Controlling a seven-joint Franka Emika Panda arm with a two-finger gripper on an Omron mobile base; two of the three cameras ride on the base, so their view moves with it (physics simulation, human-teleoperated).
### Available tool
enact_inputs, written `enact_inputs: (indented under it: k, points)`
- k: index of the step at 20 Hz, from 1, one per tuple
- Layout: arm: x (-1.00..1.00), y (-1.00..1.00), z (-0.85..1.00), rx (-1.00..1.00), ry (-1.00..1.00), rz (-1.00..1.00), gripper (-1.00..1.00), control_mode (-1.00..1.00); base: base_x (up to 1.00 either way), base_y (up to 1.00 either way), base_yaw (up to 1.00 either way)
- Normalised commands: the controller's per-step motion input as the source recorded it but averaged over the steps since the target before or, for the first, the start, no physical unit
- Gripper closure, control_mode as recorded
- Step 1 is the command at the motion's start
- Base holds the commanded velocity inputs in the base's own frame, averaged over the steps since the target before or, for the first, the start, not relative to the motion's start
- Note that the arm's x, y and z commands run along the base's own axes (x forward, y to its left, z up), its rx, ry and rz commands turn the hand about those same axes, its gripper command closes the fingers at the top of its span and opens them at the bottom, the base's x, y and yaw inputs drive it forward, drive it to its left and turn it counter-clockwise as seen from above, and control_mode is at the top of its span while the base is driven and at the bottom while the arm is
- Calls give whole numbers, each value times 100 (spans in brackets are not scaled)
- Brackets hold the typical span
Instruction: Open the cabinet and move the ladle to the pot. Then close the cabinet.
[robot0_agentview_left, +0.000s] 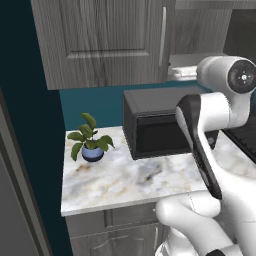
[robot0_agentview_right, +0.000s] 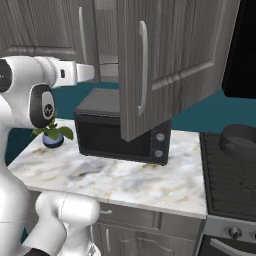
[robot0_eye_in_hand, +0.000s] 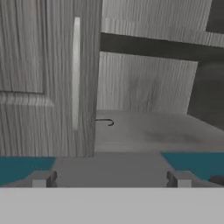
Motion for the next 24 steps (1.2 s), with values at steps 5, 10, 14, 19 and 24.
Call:
enact_inputs:
  k: [5, 10, 14, 19, 24]
  points:
    - [30, 26, 41, 5, 1, 22, -100, -100, 0, 0, 0]
    - [23, 5, 23, 0, 0, 1, -100, -100, 0, 0, 0]
    - [17, 5, 11, 0, 0, 0, -100, -100, 0, 0, 0]
    - [14, 10, 0, 0, 0, 0, -100, -100, 0, 0, 0]
    - [12, 15, 0, 0, 0, 0, -100, -100, 0, 0, 0]
